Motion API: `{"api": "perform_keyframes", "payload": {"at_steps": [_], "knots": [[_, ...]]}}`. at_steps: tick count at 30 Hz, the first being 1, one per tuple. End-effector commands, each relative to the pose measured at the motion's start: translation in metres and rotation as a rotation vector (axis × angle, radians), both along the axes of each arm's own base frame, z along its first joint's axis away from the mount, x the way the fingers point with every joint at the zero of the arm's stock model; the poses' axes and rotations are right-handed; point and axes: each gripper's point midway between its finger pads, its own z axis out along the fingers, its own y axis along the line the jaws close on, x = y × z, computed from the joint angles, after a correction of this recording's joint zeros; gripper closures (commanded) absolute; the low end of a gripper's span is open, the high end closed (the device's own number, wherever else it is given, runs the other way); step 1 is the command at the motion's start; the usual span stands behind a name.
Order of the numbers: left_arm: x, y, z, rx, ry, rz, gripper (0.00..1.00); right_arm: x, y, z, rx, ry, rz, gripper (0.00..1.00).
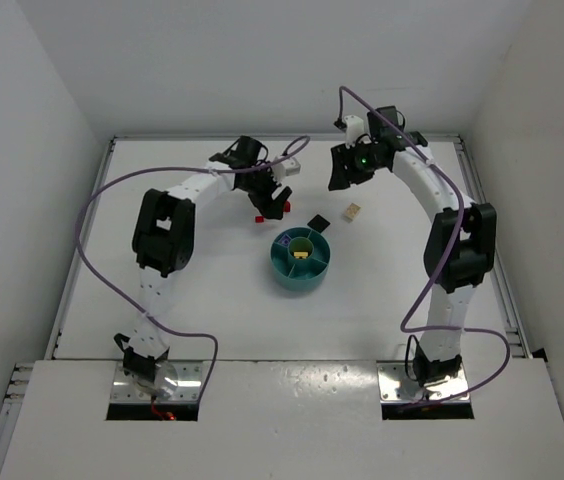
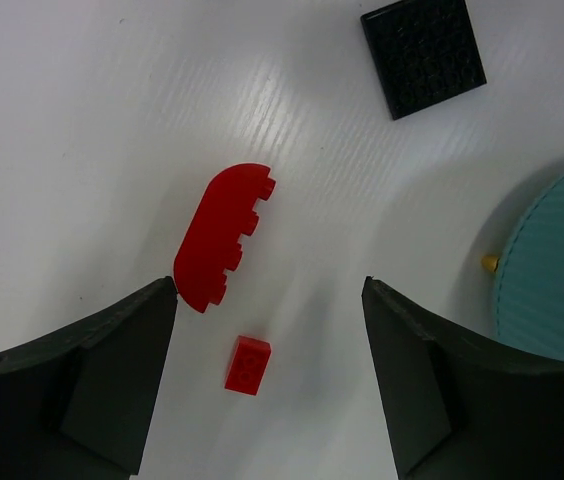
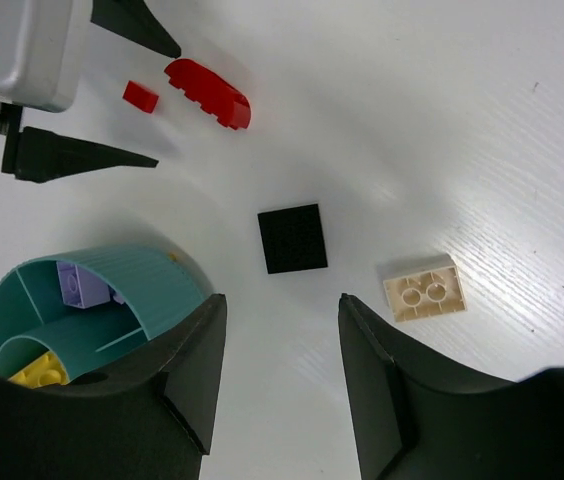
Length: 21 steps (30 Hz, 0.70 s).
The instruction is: Sort the legos into containers by color
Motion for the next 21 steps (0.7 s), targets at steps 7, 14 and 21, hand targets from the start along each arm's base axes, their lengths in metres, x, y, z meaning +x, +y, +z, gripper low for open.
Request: {"api": "perform_keyframes", "payload": {"at_steps": [7,14,21], "knots": [[0.030,0.000,0.001,0.040,-0.073,0.023,0.18,0.008,-0.004,0.024,0.036,-0.060,-0.033,0.50],[0.040,-0.010,-0.005,0.050,-0.099,0.030,0.18,0.006,-0.010,0.017,0.019,-0.057,-0.022,0.50],[0.027,-0.020,-0.015,0.021,-0.066,-0.029,0.41,0.000,-0.019,0.004,0.014,-0.019,-0.028,0.50]]}}
